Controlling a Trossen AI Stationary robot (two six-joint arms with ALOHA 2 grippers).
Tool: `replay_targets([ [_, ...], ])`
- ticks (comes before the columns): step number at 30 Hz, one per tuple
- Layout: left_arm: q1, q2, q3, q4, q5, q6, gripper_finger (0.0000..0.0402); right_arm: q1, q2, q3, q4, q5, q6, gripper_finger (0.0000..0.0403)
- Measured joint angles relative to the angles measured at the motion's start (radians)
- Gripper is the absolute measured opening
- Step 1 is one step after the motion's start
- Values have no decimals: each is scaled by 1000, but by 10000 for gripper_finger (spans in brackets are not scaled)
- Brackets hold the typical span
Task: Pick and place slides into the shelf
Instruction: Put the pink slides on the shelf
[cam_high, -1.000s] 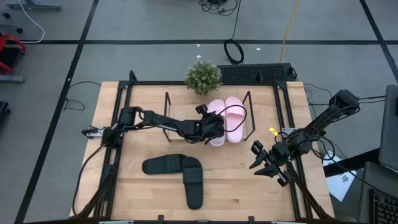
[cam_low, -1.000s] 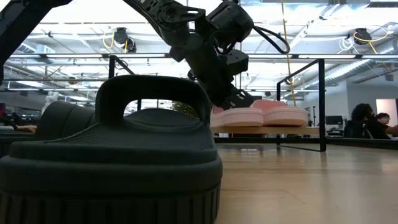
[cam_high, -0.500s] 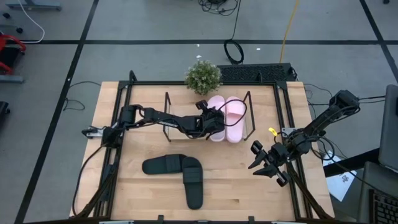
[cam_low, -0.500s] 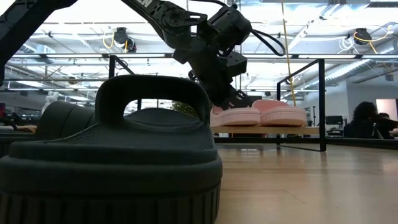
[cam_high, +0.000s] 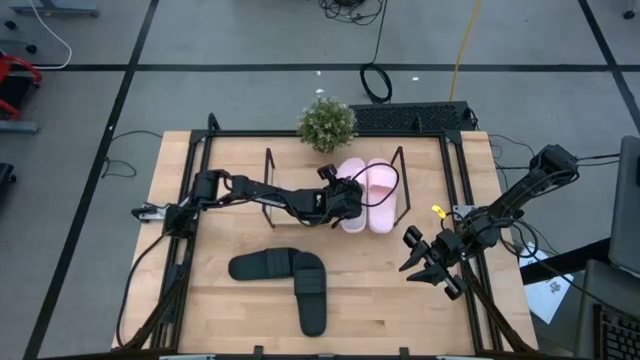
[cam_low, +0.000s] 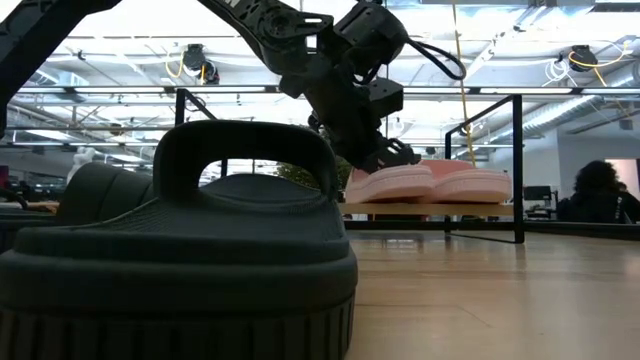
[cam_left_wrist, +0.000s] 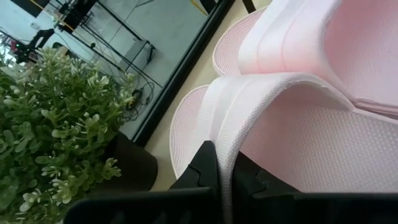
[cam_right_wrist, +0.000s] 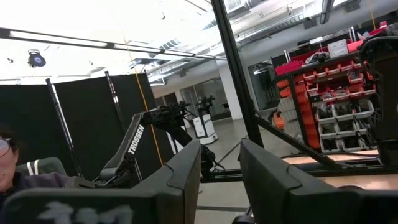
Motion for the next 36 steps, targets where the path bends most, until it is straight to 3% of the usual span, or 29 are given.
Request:
replay_targets([
  [36,-6,-3,41,-72,39,-57,0,0,0,0,8,3,-8,105],
])
